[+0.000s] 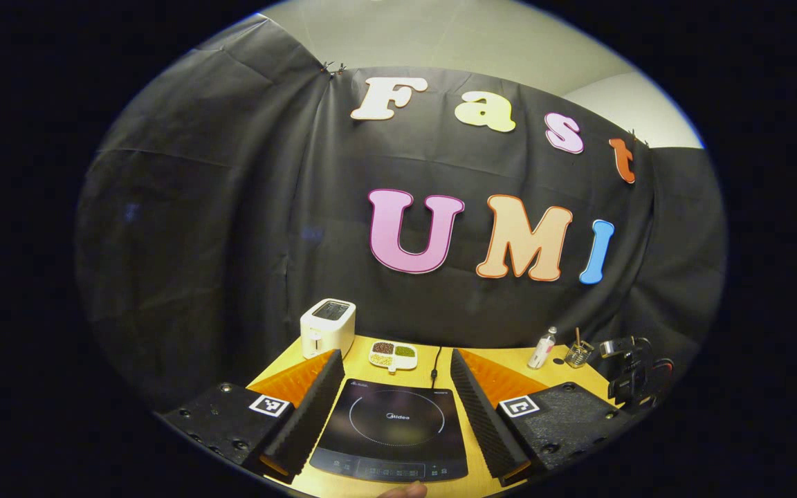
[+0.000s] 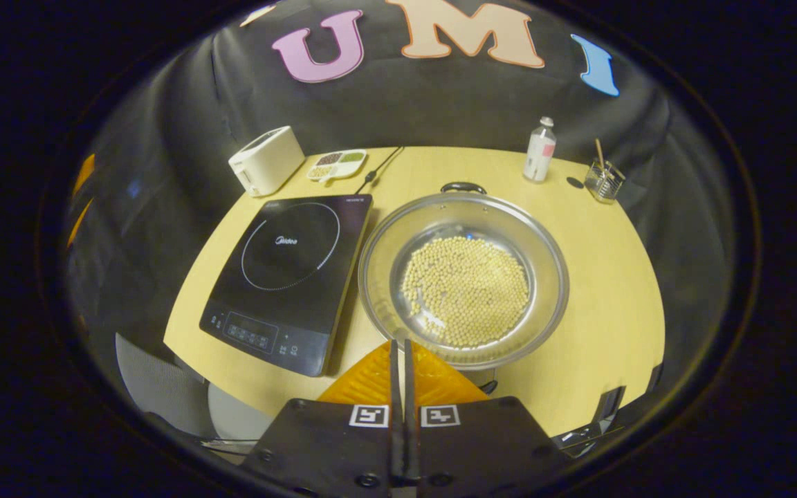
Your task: First push the handle of the pot to place it horizontally, then grasp the pot with both hands and set it on the induction cooktop.
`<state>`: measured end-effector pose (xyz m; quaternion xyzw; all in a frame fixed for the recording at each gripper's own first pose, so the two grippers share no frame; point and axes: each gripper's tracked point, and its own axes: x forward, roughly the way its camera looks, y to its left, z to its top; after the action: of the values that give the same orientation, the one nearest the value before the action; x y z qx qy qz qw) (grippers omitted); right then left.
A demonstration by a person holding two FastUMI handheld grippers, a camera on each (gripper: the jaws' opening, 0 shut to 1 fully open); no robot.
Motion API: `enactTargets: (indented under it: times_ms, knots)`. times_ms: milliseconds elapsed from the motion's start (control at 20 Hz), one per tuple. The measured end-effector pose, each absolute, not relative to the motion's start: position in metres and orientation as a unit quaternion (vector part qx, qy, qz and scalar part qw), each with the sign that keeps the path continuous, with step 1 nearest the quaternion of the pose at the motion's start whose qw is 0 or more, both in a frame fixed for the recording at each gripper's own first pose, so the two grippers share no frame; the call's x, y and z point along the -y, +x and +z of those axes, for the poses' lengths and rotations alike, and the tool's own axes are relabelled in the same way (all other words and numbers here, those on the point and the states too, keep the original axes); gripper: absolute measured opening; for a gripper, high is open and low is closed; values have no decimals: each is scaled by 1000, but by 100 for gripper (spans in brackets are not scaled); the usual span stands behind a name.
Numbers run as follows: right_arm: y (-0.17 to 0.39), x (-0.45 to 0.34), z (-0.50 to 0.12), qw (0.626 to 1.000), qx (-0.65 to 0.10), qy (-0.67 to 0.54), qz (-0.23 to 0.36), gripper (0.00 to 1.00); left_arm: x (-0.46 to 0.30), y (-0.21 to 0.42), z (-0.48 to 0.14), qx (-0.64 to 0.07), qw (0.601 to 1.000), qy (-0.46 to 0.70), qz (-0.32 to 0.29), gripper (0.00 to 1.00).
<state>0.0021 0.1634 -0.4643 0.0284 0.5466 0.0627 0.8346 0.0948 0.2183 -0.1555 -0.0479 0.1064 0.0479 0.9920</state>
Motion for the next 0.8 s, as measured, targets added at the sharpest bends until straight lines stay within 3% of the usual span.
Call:
enactTargets:
  times_ms: [350,650,700,750,800]
  knots:
    - [-31,-158,-520,789,-612,23,47,3,-230,92,-152,-104,992,-39,51,95]
    - [-37,-150,-530,777,-628,25,36,3,-234,89,-151,-103,993,-34,55,99]
    - [-36,-148,-530,777,-628,23,35,3,-234,88,-151,-103,993,-33,55,94]
    - [-38,-146,-530,776,-629,22,35,3,-234,88,-151,-102,993,-33,55,99]
    - [-39,-144,-530,776,-629,21,33,1,-234,87,-150,-102,993,-32,55,94]
